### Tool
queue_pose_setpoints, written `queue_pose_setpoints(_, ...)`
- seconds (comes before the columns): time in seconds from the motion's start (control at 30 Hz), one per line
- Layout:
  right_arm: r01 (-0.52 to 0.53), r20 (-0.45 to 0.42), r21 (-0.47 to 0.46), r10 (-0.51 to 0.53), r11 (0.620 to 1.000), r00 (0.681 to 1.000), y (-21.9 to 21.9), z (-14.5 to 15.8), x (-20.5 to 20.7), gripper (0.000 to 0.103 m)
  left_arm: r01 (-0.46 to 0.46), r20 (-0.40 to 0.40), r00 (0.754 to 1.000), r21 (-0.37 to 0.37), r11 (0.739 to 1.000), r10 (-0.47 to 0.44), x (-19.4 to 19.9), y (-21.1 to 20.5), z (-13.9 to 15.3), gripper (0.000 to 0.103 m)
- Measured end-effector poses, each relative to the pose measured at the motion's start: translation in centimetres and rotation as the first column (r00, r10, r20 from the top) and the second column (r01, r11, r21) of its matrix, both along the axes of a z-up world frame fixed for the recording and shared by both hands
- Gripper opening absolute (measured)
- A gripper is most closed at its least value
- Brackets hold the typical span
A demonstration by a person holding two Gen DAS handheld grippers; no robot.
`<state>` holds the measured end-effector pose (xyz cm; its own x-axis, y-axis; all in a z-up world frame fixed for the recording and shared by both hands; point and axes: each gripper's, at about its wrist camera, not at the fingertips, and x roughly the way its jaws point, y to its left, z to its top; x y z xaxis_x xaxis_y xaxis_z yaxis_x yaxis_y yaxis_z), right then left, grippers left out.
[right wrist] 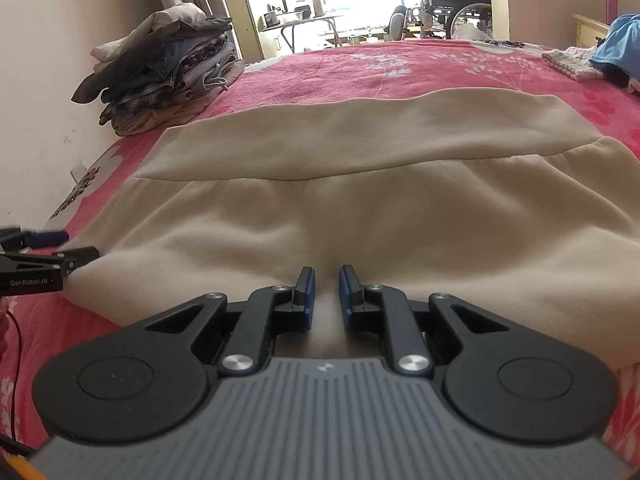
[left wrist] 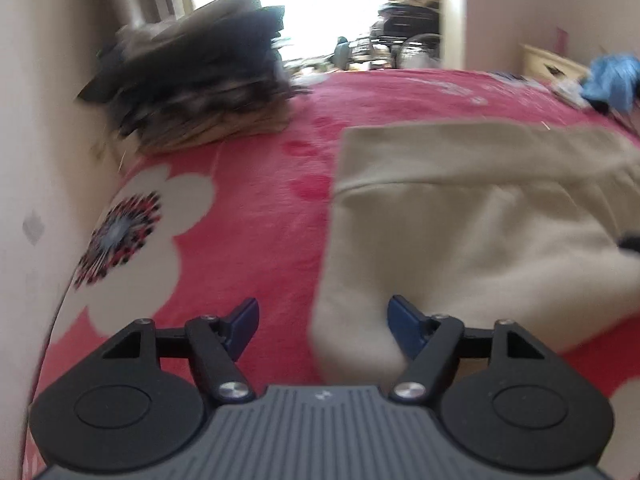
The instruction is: Fold clothes
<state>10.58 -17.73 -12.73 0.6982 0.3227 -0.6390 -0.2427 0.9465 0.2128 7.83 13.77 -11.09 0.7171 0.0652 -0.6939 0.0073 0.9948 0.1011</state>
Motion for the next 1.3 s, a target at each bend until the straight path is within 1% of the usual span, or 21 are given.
queue_pose_setpoints(0.03, 0.0, 0.001, -0.001, 0.0, 1.0, 1.0, 0.0, 0.0, 0.0, 0.012, -0.016, 0.011, 1.0, -0.003, 1.0, 0.016, 0.1, 0.2, 0.7, 0.069)
queue_pose_setpoints(0.07, 0.0, 0.001, -0.003, 0.0, 1.0, 1.0, 0.0, 0.0, 0.0, 0.012, -0.028, 0.032, 0.999, -0.004, 1.0, 0.028, 0.1, 0.1, 1.4, 0.069)
queue_pose_setpoints(0.13, 0.002, 0.002, -0.006, -0.002, 1.0, 1.0, 0.1, 0.0, 0.0, 0.012, -0.012, 0.077, 0.997, -0.021, 1.0, 0.014, 0.0, -0.3, 3.1, 0.069)
queue_pose_setpoints(0.23, 0.001, 0.007, -0.013, -0.001, 1.0, 1.0, 0.2, 0.0, 0.0, 0.012, 0.064, 0.143, 0.988, -0.016, 0.998, -0.061, 0.2, -2.2, 4.9, 0.069)
queue_pose_setpoints(0.33, -0.002, 0.013, -0.02, 0.003, 1.0, 1.0, 0.3, 0.0, -0.1, 0.012, 0.153, 0.155, 0.977, -0.039, 0.987, -0.146, 1.4, -5.0, 5.3, 0.07)
queue_pose_setpoints(0.43, -0.006, 0.016, -0.03, 0.007, 1.0, 1.0, 0.4, 0.0, -0.2, 0.012, 0.23, 0.092, 0.971, -0.081, 0.97, -0.223, 3.6, -8.2, 4.3, 0.07)
queue_pose_setpoints(0.53, -0.009, 0.024, -0.031, 0.01, 0.999, 1.0, 0.3, -0.1, -0.3, 0.012, 0.31, 0.04, 0.951, -0.109, 0.945, -0.307, 4.8, -11.3, 2.8, 0.07)
queue_pose_setpoints(0.6, -0.009, 0.029, -0.028, 0.01, 1.0, 1.0, 0.3, -0.1, -0.4, 0.013, 0.346, 0.022, 0.938, -0.081, 0.935, -0.346, 4.9, -13.2, 1.6, 0.07)
queue_pose_setpoints(0.7, -0.013, 0.036, -0.032, 0.015, 0.999, 0.999, 0.3, -0.2, -0.4, 0.013, 0.379, -0.02, 0.925, -0.014, 0.925, -0.379, 4.2, -15.1, -0.7, 0.071)
queue_pose_setpoints(0.77, -0.016, 0.037, -0.032, 0.017, 0.999, 0.999, 0.3, -0.2, -0.4, 0.013, 0.381, 0.008, 0.925, 0.016, 0.924, -0.381, 3.5, -15.3, -1.5, 0.072)
queue_pose_setpoints(0.83, -0.017, 0.037, -0.031, 0.018, 0.999, 0.999, 0.2, -0.2, -0.4, 0.013, 0.377, 0.014, 0.926, 0.005, 0.926, -0.377, 3.3, -15.0, -1.5, 0.073)
queue_pose_setpoints(0.9, -0.013, 0.035, -0.026, 0.014, 1.0, 0.999, 0.1, 0.0, -0.5, 0.013, 0.367, 0.01, 0.93, -0.026, 0.93, -0.367, 3.5, -14.7, -1.5, 0.074)
queue_pose_setpoints(0.97, 0.003, 0.033, -0.001, -0.003, 1.0, 0.999, -0.3, 0.8, -0.6, 0.015, 0.366, 0.011, 0.931, -0.031, 0.93, -0.366, 3.6, -14.4, -1.4, 0.074)
queue_pose_setpoints(1.03, 0.021, 0.071, 0.018, -0.022, 1.0, 0.997, -0.8, 2.2, -0.6, 0.015, 0.368, 0.018, 0.93, -0.022, 0.93, -0.367, 3.5, -14.5, -1.4, 0.074)
queue_pose_setpoints(1.07, 0.021, 0.094, 0.006, -0.021, 1.0, 0.995, -0.9, 2.9, -0.5, 0.016, 0.365, 0.023, 0.931, -0.021, 0.931, -0.364, 3.4, -14.5, -1.5, 0.074)
queue_pose_setpoints(1.13, 0.016, 0.118, -0.033, -0.012, 0.999, 0.993, -0.7, 4.1, 0.9, 0.018, 0.36, 0.027, 0.933, -0.024, 0.933, -0.359, 3.5, -14.5, -1.5, 0.074)
queue_pose_setpoints(1.17, 0.013, 0.109, -0.038, -0.009, 0.999, 0.994, -0.6, 4.2, 1.9, 0.018, 0.359, 0.028, 0.933, -0.025, 0.933, -0.359, 3.4, -14.4, -1.5, 0.074)
queue_pose_setpoints(1.23, 0.004, 0.062, -0.062, 0.0, 0.998, 0.998, 0.0, 3.7, 4.8, 0.018, 0.365, 0.029, 0.931, -0.025, 0.931, -0.364, 3.5, -14.4, -1.5, 0.074)
queue_pose_setpoints(1.3, -0.005, 0.007, -0.101, 0.006, 0.995, 1.0, 1.1, 2.7, 8.0, 0.018, 0.371, 0.029, 0.928, -0.028, 0.928, -0.371, 3.5, -14.3, -1.6, 0.074)
